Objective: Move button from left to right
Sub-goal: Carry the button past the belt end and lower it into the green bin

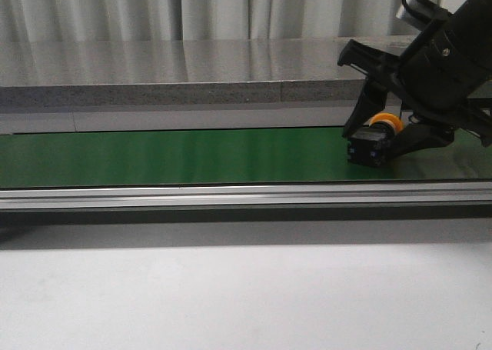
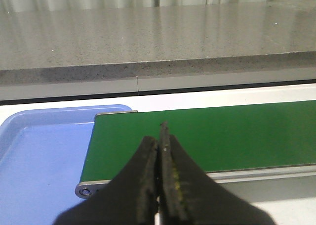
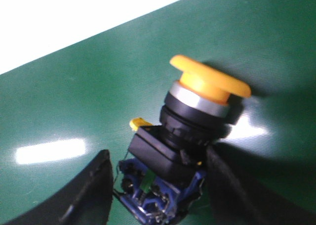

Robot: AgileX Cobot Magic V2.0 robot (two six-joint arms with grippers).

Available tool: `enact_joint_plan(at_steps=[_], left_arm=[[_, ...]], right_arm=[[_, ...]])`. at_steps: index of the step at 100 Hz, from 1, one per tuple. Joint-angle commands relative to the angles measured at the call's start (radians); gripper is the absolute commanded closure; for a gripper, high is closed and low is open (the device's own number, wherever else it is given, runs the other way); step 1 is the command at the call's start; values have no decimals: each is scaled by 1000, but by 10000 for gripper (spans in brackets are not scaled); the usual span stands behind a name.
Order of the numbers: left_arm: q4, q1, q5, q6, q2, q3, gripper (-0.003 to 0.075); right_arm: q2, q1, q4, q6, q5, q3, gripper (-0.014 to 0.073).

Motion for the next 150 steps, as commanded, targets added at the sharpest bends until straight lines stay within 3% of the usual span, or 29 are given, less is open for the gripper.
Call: enact_joint_plan(at_steps=[1,39,60,77,112,133,150], left_arm=[[-15,-8,-76,2,8,-28,741],[-15,-8,-76,2,8,-28,741],[-15,-8,-76,2,8,-28,741],[-15,-8,-76,2,8,-28,741],[-15,-8,-76,2,8,-28,741],[-15,-8,-76,2,8,-28,741],[-15,-8,-76,2,8,-28,741]], right_arm=[[-30,1,17,-6,20,-21,429],[-203,-38,-8,-7,72,-21,429],[-279,-168,-132,-7,183,-22,429],[-291,-346,-249,-7,266,-22,429],[-287,-671,-366,-36,213,-22,429],[-213,-713,-366,-104,147,-52,429],[-81,-713,-373,-139,219,-180,428]])
